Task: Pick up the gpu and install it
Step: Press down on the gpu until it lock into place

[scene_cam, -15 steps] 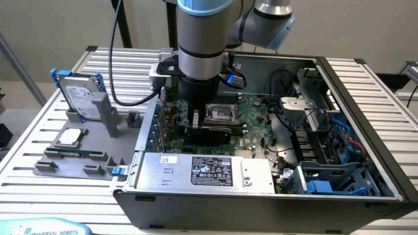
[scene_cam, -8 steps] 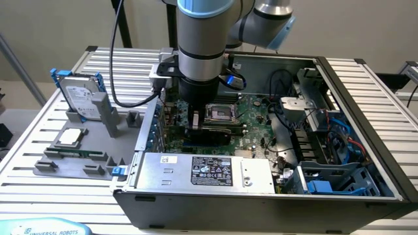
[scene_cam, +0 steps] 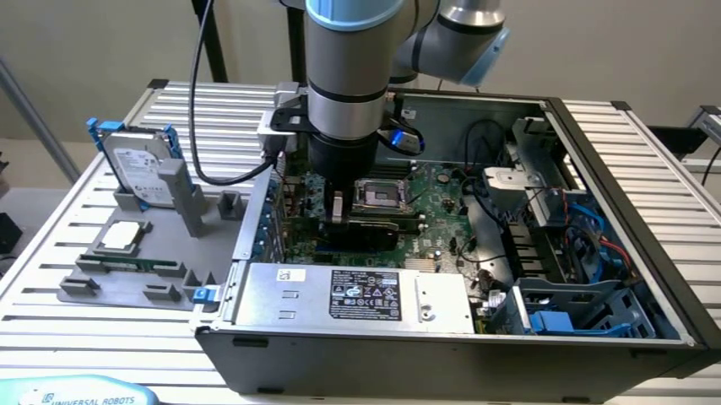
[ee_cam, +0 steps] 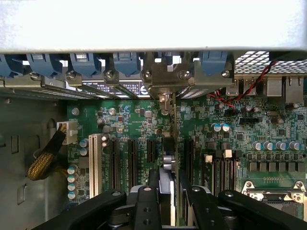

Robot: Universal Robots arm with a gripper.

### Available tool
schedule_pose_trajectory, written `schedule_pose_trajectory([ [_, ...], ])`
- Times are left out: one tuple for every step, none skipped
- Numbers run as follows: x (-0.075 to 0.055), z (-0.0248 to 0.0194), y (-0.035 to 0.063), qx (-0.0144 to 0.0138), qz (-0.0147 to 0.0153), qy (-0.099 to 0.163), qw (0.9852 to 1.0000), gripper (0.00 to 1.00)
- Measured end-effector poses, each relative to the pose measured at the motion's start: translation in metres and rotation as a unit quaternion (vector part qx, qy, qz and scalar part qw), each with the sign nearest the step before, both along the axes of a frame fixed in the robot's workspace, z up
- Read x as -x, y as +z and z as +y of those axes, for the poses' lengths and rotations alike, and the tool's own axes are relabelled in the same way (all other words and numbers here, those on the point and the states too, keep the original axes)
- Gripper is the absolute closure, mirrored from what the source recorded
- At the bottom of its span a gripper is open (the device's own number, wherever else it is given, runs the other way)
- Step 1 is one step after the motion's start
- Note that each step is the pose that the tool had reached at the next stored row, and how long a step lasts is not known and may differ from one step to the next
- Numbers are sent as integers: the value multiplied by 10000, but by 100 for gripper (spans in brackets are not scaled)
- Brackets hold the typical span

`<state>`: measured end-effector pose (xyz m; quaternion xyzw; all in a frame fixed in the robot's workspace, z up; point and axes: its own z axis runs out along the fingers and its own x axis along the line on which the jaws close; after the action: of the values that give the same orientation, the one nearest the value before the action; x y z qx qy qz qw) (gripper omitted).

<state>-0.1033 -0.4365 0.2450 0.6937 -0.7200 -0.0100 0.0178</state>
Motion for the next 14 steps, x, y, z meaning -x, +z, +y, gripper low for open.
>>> schedule_pose_trajectory([
  [0, 0, 0, 0, 0, 0, 10000, 73],
  [0, 0, 0, 0, 0, 0, 10000, 73],
  [0, 0, 0, 0, 0, 0, 10000, 73],
  [0, 0, 0, 0, 0, 0, 10000, 73],
  [0, 0, 0, 0, 0, 0, 10000, 73],
  [0, 0, 0, 0, 0, 0, 10000, 73],
  [0, 0, 0, 0, 0, 0, 10000, 73],
  [0, 1, -2, -4, 0, -1, 10000, 71],
  [1, 2, -4, -7, -2, -1, 10000, 71],
  [1, 1, -3, -4, -2, -1, 10000, 71],
  [0, 1, -3, -3, -2, -1, 10000, 65],
  [0, 1, -1, -1, -1, -1, 10000, 65],
  [0, 0, 1, 0, 0, 0, 10000, 65],
  [0, 0, 7, 1, 1, 0, 10000, 65],
])
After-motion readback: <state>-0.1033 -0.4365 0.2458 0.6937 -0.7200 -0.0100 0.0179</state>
